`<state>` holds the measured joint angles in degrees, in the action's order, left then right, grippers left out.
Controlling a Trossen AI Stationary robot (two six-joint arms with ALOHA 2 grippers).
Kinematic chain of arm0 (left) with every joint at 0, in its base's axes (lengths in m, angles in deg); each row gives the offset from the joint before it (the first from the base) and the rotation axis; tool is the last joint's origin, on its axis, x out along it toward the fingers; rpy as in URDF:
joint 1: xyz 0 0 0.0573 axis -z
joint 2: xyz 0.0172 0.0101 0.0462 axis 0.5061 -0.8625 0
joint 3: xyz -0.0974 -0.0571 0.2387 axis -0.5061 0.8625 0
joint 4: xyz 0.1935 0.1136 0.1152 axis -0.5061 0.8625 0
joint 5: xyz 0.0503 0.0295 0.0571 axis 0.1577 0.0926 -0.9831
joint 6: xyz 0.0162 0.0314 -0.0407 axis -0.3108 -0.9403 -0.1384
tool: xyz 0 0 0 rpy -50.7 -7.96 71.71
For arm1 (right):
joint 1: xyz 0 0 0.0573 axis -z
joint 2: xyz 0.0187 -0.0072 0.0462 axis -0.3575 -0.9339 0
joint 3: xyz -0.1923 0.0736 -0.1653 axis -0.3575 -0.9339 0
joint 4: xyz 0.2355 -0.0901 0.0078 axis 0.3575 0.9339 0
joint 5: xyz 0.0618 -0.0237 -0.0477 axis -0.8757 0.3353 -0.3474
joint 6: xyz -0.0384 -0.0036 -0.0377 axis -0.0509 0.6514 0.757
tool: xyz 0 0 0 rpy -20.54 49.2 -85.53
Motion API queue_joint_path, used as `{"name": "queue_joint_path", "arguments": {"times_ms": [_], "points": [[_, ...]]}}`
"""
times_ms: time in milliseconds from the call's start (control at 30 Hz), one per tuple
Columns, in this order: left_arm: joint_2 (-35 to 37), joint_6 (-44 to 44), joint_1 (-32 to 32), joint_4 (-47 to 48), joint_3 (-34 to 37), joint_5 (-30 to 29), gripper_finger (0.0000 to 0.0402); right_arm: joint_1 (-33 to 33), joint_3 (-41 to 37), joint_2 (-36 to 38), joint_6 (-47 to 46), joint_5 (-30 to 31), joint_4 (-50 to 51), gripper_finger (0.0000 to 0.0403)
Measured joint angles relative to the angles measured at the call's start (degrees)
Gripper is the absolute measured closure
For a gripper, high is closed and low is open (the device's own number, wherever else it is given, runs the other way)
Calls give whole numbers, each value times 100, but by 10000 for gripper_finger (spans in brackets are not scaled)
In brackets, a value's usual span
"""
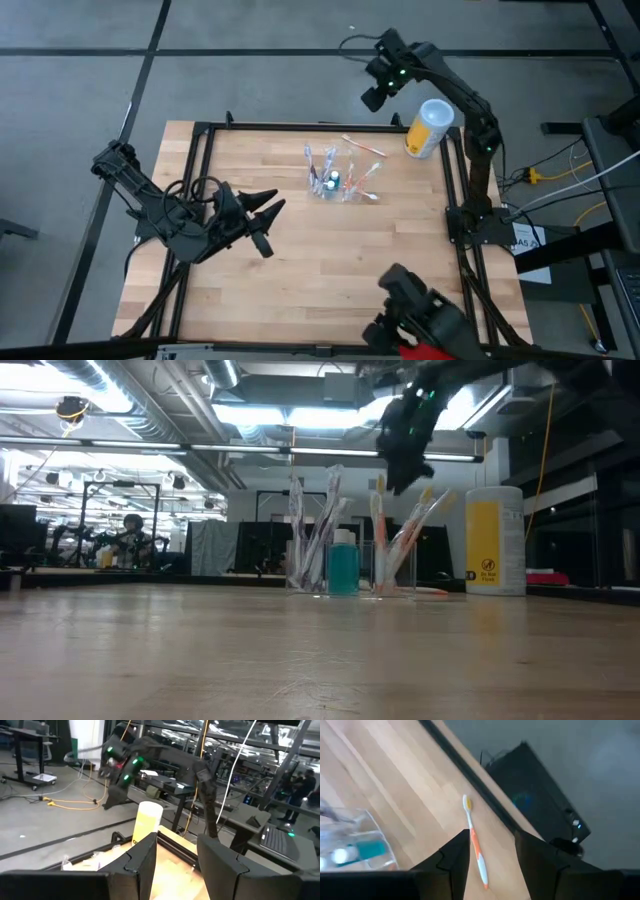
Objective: Pick & Place toothbrushing station
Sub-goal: Put the orange toothbrush into the right section of the transparent organizer
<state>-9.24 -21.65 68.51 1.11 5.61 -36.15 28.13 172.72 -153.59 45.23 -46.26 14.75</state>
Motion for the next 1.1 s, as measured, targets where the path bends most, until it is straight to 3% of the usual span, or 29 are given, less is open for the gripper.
{"name": "queue_joint_path", "arguments": {"times_ms": [300, 667, 1100], "points": [[0, 126, 4, -254, 0, 5, 265, 0, -141, -828, 152, 0, 154, 243], [0, 26, 4, -254, 0, 7, 265, -210, -1448, -849, 176, 2, -614, 243], [0, 113, 13, -422, 0, 175, 265, -478, -2255, -849, 353, 400, -1609, 243]]}}
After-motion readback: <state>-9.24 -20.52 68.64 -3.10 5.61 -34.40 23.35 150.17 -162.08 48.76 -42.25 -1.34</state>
